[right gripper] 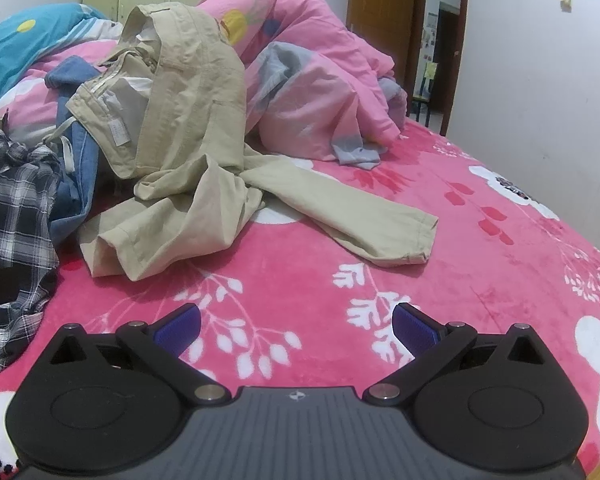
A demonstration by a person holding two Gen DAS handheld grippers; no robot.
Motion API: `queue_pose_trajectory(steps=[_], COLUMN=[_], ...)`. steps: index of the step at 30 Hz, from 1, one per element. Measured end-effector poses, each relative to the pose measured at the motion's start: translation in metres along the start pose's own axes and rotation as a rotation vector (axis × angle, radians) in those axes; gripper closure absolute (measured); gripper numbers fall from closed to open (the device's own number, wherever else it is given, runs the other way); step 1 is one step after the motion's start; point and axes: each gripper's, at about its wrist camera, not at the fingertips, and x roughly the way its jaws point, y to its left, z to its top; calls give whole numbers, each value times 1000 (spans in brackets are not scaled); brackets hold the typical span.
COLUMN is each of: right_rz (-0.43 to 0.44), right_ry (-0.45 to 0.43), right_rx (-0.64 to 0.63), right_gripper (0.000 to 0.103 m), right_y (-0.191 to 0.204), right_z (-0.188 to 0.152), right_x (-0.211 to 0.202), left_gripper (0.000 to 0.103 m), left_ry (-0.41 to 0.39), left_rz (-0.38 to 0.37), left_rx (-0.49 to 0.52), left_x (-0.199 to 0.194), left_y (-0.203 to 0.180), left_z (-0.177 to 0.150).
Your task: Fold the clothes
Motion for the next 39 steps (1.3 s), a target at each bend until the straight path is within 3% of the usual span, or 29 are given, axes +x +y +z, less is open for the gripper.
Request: queue_pose_trajectory(steps=[13, 17, 26, 39], right_rz=[-1, -4, -8, -4], right_ry=[3, 3, 4, 5], right_rx=[5, 5, 4, 2], right_gripper=[0, 0, 0, 0], right_y=[0, -1, -4, -4], right_z=[-2, -2, -2, -3], right_x=[1, 1, 0, 0], left_gripper=[0, 0, 0, 0], left_ry=[8, 51, 118, 65], left_rz=[2, -35, 4, 22], left_rx=[21, 26, 33, 93], left_x=[4, 7, 17, 12], left_y=[9, 1, 1, -5], left_z=[-3, -5, -10, -12])
